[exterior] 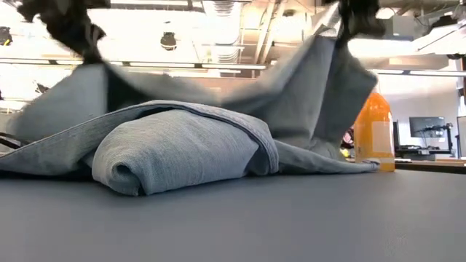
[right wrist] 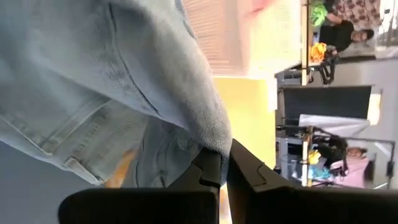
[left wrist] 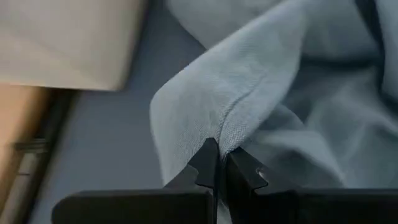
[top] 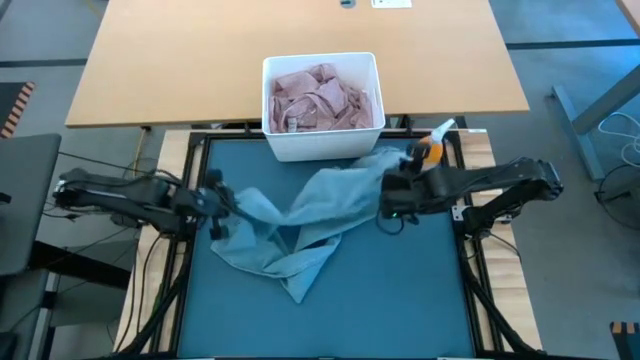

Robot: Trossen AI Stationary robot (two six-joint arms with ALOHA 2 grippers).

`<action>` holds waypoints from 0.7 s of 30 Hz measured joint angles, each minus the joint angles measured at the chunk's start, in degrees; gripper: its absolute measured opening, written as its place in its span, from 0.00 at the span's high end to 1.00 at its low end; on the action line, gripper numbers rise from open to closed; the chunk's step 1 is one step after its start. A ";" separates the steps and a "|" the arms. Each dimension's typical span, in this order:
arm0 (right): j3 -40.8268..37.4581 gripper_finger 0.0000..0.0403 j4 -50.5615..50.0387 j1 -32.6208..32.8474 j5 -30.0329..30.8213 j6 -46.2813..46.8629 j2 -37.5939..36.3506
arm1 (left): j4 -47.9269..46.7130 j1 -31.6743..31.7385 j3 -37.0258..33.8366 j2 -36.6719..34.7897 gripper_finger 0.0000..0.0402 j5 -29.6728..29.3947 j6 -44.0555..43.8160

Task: Fold Laundry from Bin
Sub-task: Fold the blue pants

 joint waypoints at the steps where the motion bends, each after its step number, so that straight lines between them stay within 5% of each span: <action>1: -2.85 0.94 2.39 0.12 -0.04 -0.98 0.00 | 1.74 -0.63 -2.11 0.87 1.00 0.53 0.00; 13: -28.17 0.94 23.83 3.68 -3.06 -8.14 0.00 | 5.97 -4.15 1.44 13.28 1.00 8.08 3.44; 21: -38.15 0.94 51.39 -3.84 -3.35 -28.77 0.00 | 8.62 -4.15 1.55 14.88 1.00 15.79 3.32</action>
